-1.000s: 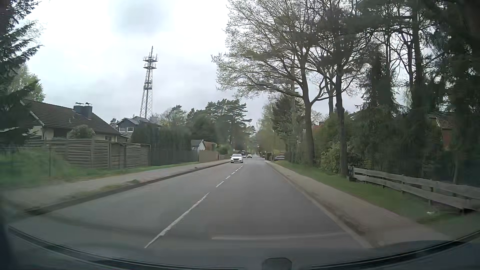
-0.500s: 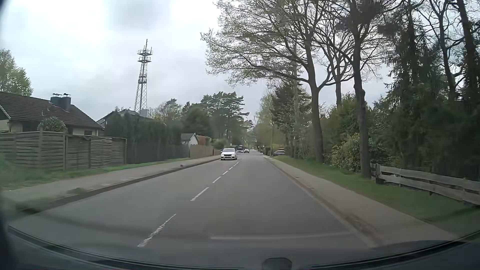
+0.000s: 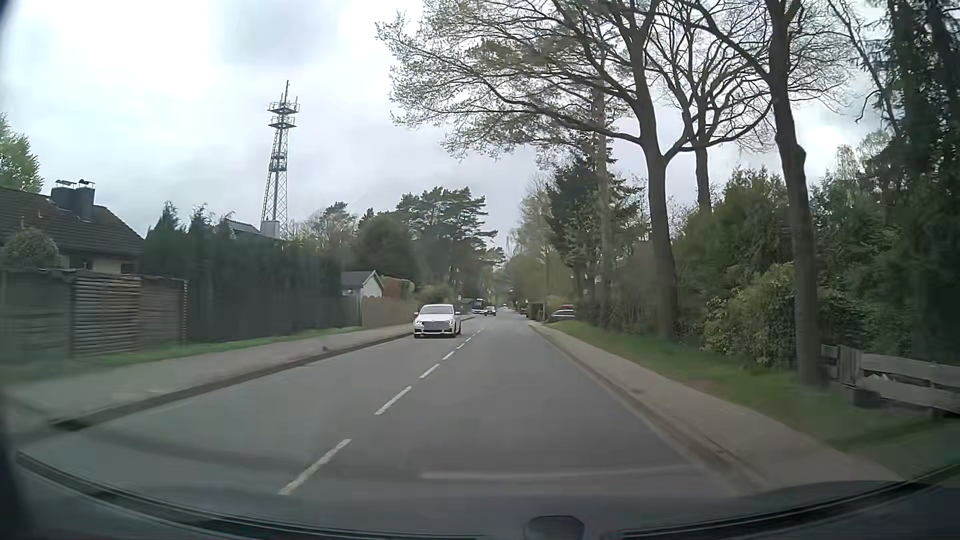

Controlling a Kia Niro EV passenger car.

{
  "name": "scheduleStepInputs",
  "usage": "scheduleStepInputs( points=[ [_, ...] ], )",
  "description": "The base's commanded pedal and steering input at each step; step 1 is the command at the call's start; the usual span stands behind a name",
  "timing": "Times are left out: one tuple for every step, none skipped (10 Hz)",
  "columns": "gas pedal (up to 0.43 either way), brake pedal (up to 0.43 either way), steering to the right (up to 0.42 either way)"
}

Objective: Follow the waypoints while adhering to traffic rules and regulations

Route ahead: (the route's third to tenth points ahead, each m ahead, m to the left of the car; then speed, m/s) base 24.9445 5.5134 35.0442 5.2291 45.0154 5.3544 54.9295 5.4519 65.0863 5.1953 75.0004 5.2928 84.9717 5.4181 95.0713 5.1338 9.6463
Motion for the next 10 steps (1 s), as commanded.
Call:
scheduleStepInputs(
  points=[
    [0.197,0.000,0.002],
    [0.197,0.000,-0.001],
    [0.197,0.000,-0.002],
    [0.197,0.000,-0.002],
    [0.197,0.000,-0.002],
    [0.197,0.000,-0.002],
    [0.197,0.000,-0.002],
    [0.197,0.000,-0.002],
    [0.197,0.000,-0.002],
    [0.197,0.000,-0.001]
  ],
)
